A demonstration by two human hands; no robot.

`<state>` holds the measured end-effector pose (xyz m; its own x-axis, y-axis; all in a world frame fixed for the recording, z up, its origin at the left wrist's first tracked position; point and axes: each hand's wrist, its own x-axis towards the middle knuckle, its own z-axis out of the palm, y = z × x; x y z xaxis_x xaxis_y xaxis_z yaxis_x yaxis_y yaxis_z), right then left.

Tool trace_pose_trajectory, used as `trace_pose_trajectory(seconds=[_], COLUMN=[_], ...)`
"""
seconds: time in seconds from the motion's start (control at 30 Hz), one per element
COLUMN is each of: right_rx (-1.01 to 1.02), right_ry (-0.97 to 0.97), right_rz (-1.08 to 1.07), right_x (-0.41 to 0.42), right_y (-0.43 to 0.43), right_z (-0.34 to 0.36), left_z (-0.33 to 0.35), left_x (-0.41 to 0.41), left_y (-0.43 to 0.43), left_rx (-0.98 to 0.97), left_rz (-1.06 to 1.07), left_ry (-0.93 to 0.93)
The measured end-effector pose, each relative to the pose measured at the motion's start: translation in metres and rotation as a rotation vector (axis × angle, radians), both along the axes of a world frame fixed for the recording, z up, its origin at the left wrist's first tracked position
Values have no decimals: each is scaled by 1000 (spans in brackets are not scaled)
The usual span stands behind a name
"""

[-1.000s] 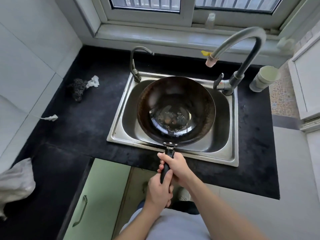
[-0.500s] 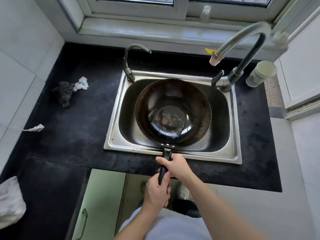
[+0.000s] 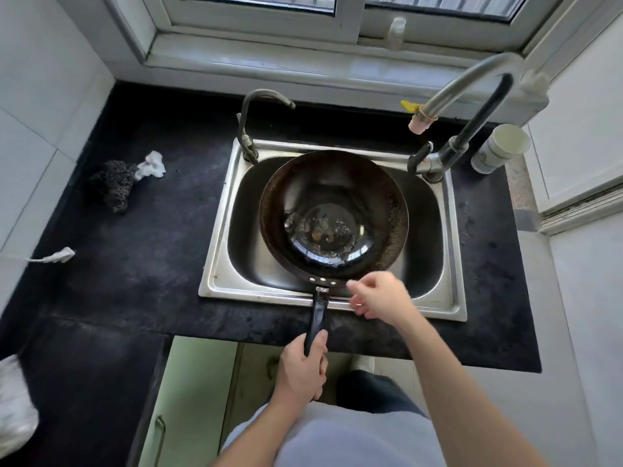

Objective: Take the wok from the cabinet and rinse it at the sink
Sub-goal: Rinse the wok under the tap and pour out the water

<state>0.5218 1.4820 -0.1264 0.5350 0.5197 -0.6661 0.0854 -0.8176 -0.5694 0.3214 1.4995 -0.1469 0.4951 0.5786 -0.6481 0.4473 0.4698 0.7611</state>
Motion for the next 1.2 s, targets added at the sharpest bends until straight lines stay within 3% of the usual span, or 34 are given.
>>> trace_pose_trajectory(seconds=[0.13,0.27,0.4,0.53,1.2], right_rx=[120,268,389,299,206], right_ry=[-269,-413,-428,-391,-411], right_rz=[-11,-56,-72,30,302], right_x=[53,109,159,193,203], right_y=[3,14,34,56,64], right_z=[18,36,52,55,48], left_z=[5,4,8,15,26], left_x=[1,5,16,25,32], left_y=[0,0,-10,-15,-25], left_rx=[-29,-41,-59,-90,-119], left_rz=[12,31,72,123,166], left_ry=[31,74,100,127,145])
